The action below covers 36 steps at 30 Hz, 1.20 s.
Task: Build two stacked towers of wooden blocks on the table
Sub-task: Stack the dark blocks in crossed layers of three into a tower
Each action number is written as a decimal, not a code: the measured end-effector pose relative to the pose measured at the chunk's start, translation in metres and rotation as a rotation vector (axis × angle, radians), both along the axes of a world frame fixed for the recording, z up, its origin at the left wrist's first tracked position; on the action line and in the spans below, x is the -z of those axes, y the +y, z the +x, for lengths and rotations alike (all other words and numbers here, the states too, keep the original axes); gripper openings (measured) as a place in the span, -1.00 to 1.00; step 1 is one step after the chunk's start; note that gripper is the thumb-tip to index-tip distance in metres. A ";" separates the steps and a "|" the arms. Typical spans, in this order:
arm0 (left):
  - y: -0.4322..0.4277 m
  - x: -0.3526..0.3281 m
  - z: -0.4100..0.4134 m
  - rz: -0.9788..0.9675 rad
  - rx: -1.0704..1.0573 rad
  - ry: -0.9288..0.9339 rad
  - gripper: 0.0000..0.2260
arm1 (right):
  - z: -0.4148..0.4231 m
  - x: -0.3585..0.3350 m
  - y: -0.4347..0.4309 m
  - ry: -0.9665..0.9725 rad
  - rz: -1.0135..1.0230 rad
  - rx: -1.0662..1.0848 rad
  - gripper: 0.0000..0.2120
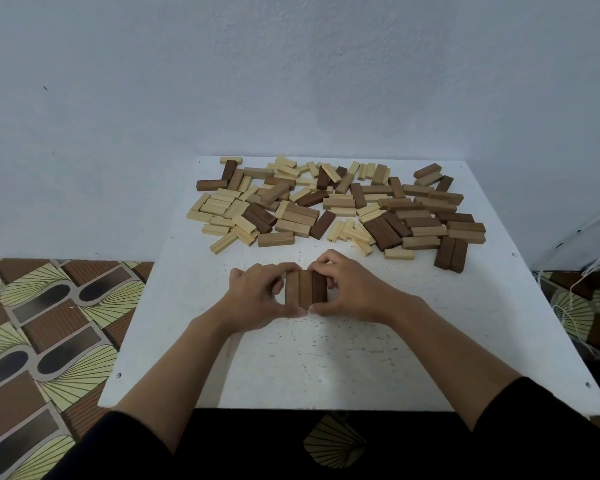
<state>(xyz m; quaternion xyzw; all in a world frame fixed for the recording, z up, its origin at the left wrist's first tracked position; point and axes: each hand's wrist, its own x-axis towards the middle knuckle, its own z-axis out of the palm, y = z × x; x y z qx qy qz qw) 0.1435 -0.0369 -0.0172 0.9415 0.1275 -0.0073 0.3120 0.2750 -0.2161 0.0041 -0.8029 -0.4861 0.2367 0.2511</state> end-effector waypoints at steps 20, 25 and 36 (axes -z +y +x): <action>0.043 -0.010 -0.034 0.069 0.089 -0.031 -0.34 | -0.037 0.006 0.040 -0.050 0.037 -0.050 -0.42; 0.051 -0.010 -0.038 0.064 0.072 -0.047 -0.37 | -0.042 0.005 0.049 -0.064 0.028 -0.053 -0.41; 0.075 -0.006 -0.050 0.003 0.100 -0.037 -0.38 | -0.049 0.016 0.062 -0.018 0.100 -0.075 -0.36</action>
